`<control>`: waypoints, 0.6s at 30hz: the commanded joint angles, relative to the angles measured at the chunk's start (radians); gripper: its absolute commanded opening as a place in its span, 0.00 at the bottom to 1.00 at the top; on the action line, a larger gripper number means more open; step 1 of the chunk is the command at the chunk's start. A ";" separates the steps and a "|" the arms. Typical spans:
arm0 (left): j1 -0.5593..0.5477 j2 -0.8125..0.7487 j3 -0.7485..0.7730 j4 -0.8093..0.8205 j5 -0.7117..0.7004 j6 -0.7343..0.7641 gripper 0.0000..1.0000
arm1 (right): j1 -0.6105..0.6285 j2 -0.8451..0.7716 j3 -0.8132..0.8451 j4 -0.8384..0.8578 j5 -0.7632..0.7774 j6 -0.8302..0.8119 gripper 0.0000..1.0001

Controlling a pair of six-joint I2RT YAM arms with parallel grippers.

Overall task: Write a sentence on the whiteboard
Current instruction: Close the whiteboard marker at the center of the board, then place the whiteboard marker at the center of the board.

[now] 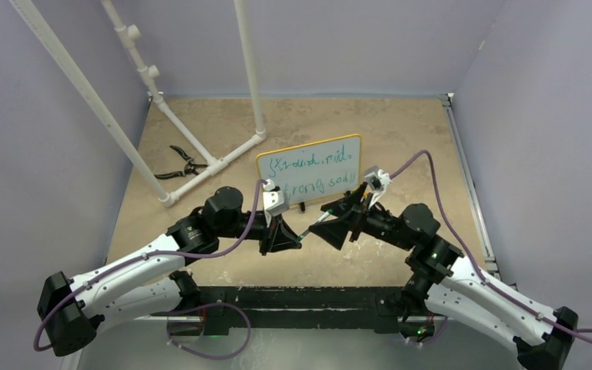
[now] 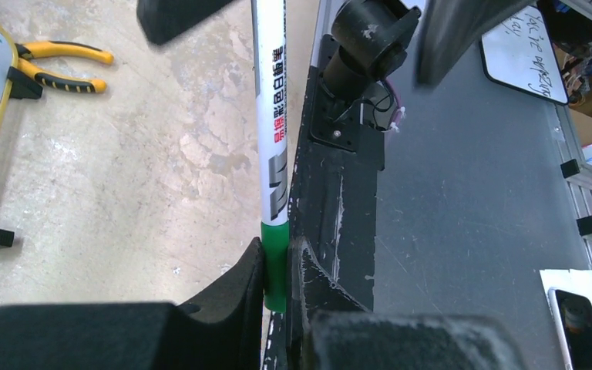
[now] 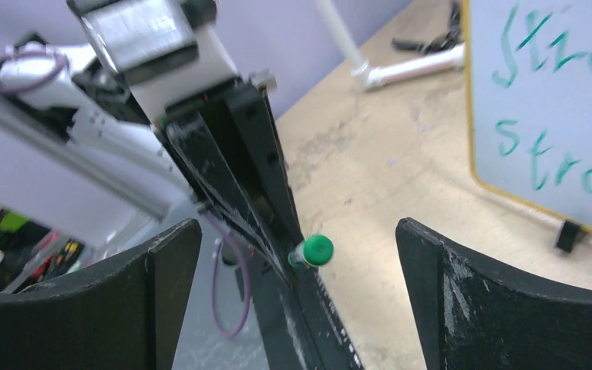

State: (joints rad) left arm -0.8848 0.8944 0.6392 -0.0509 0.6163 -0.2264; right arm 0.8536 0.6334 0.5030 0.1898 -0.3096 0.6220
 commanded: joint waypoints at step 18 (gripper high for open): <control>0.004 0.419 0.131 -0.295 -0.384 0.008 0.13 | 0.002 -0.127 0.048 -0.256 0.786 0.006 0.99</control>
State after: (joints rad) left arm -0.8848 1.2560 0.7097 -0.2859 0.3325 -0.2249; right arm 0.8536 0.5179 0.5549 -0.0490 0.3088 0.6281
